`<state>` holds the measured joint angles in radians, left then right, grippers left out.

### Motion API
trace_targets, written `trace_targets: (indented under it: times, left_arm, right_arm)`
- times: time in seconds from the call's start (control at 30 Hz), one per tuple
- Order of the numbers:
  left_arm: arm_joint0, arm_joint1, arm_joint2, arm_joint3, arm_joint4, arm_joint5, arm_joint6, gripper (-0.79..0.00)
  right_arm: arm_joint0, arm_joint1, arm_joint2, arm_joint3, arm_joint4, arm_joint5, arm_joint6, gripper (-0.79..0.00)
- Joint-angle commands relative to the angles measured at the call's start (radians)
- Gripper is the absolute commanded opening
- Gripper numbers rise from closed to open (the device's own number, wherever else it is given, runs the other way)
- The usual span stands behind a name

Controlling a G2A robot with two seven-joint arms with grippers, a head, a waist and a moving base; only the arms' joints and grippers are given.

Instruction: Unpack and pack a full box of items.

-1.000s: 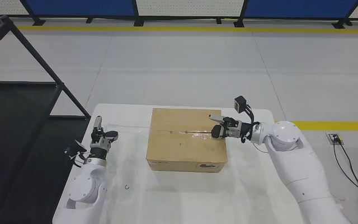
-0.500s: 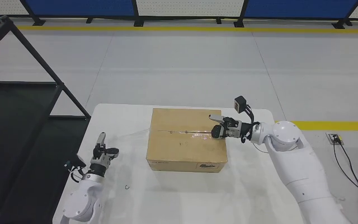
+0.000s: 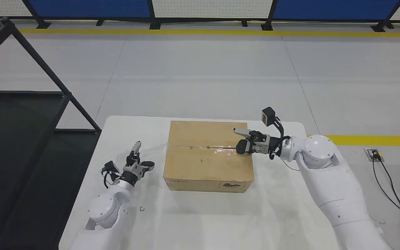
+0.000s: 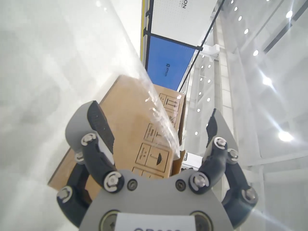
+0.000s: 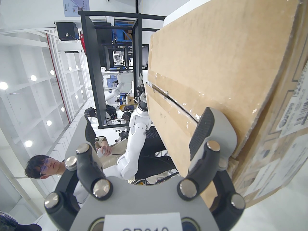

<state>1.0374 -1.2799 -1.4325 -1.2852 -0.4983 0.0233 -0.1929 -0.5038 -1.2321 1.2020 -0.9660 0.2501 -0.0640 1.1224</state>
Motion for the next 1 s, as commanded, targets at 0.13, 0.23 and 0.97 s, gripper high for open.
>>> trace_targets:
  times: [0.13,0.23,0.97]
  left_arm:
    - [-0.067,-0.015,0.004,0.075,-0.084,-0.058,0.054,0.000]
    - [-0.080,-0.019,-0.007,0.089,-0.104,-0.100,0.082,0.000]
    - [-0.034,-0.006,-0.146,-0.040,-0.120,-0.111,0.134,0.000]
  right_arm:
    - [0.000,0.000,0.000,0.000,0.000,0.000,0.000,0.000]
    - [0.000,0.000,0.000,0.000,0.000,0.000,0.000,0.000]
    - [0.000,0.000,0.000,0.000,0.000,0.000,0.000,0.000]
